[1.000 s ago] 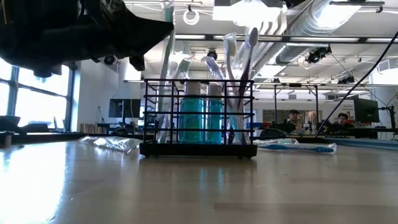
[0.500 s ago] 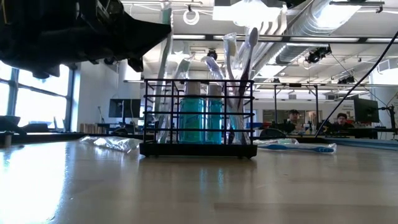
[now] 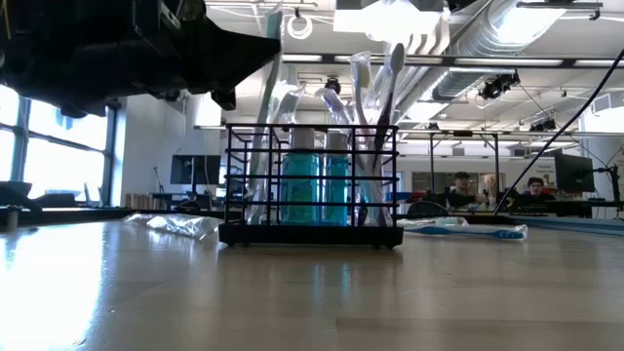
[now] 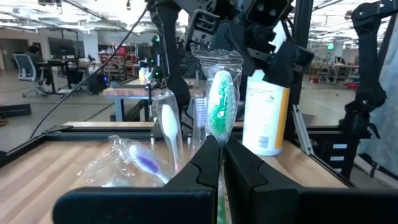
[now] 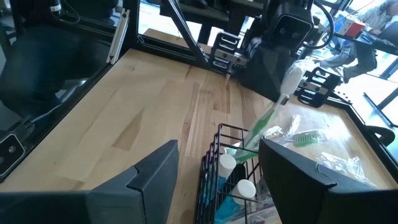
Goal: Pick & Place toothbrushing station
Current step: Put the green toothbrush into the wire organizer
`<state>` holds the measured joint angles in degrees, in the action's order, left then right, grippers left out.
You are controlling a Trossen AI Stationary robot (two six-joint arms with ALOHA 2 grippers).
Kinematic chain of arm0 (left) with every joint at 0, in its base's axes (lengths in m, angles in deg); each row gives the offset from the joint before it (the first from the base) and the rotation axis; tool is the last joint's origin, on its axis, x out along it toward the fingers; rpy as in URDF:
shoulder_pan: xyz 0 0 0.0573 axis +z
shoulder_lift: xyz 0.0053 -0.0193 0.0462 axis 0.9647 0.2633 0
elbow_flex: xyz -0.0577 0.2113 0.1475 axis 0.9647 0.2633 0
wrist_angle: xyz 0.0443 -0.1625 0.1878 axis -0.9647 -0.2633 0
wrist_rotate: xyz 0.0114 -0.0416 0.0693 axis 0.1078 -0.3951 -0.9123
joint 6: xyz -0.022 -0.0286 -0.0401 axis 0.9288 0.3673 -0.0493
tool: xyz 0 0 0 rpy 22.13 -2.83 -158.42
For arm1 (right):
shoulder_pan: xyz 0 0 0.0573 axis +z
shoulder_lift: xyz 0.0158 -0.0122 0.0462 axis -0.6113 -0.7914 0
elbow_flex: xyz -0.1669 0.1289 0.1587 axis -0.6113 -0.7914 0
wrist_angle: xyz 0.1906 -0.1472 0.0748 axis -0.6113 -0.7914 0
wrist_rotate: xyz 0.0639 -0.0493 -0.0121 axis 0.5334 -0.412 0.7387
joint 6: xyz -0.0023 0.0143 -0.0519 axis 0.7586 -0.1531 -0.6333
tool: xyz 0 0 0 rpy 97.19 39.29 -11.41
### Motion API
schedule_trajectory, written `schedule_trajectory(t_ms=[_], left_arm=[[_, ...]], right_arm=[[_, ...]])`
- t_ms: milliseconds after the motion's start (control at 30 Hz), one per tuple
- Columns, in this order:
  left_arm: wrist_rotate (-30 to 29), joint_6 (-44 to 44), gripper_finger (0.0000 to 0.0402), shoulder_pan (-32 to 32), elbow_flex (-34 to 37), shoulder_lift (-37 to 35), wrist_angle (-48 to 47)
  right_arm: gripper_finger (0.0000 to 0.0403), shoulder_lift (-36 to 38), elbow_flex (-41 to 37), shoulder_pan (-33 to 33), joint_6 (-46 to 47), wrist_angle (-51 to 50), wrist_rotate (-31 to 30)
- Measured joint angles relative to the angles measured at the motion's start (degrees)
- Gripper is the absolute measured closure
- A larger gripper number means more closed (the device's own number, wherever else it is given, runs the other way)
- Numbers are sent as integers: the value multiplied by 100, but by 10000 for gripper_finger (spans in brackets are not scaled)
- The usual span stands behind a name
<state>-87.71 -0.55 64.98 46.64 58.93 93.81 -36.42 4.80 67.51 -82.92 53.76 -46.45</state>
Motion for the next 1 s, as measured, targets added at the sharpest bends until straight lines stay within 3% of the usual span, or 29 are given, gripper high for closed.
schedule_trajectory(t_ms=[733, 1000], left_arm=[[-90, 65, 400, 2, 0, 2, -365], [-277, 369, 371, 2, -2, 2, -369]], right_arm=[[186, 0, 0, 0, 1, 2, 0], [186, 0, 0, 0, -7, 7, -11]])
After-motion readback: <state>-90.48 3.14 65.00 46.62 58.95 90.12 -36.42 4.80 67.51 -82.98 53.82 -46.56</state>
